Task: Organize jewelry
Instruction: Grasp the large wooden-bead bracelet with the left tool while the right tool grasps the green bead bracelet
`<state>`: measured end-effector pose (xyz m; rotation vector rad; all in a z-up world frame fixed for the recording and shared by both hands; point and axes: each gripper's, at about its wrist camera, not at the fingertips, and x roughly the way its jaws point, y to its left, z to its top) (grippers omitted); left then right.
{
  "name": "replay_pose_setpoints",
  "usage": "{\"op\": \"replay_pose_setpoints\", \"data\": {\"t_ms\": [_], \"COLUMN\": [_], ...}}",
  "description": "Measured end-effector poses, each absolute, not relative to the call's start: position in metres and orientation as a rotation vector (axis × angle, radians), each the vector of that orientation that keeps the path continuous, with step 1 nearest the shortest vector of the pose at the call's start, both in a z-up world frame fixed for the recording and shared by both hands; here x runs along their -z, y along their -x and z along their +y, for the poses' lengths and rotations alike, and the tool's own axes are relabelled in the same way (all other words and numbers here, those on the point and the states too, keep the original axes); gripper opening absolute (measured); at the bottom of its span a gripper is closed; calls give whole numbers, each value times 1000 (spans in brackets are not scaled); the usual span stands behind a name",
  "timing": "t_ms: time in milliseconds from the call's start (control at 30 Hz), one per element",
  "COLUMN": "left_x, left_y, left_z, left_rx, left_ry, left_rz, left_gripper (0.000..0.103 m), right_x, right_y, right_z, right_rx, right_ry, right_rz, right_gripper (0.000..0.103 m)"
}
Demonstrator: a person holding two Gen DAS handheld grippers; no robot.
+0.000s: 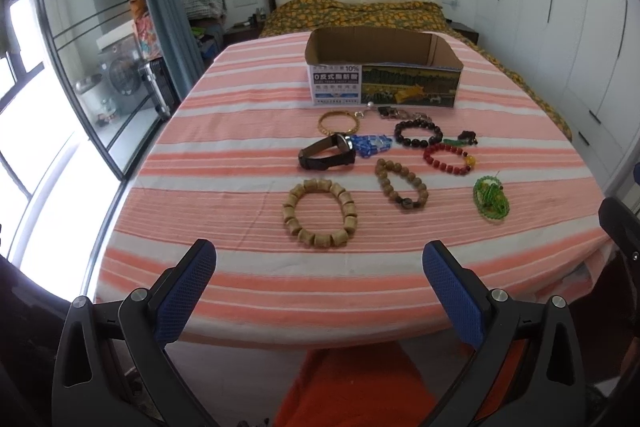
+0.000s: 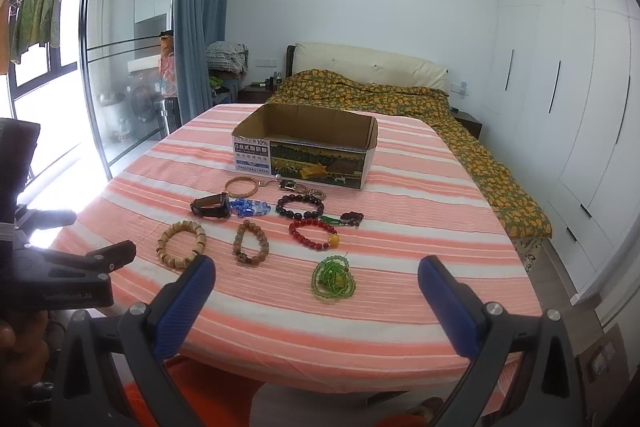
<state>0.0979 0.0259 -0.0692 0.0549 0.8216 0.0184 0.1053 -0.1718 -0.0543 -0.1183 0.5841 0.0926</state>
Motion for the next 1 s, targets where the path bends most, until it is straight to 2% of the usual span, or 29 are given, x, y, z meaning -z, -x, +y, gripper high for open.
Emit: {"op": "replay_pose_setpoints", "data": {"t_ms": [367, 567, 800, 933, 1000], "left_x": [80, 107, 162, 190, 192], "left_y": [-128, -160, -205, -218, -215], "left_z": [65, 85, 87, 90, 93], "left_rx": [-66, -95, -117, -142, -131], "left_ry": [23, 43, 28, 22, 62], "left_rz": [859, 897, 1012, 1072, 1048], "left_gripper": [103, 103, 103, 103, 103], "right_x": [60, 100, 130, 168, 185], "right_y": [-131, -170, -195, -220, -229], "right_z": [-202, -219, -232, -224, -219], "right_rx": [-80, -112, -143, -163, -167], "right_ry": [94, 65, 32, 74, 95], "right_rz": [550, 678, 731, 811, 831], "right_gripper": [103, 103, 103, 103, 103]}}
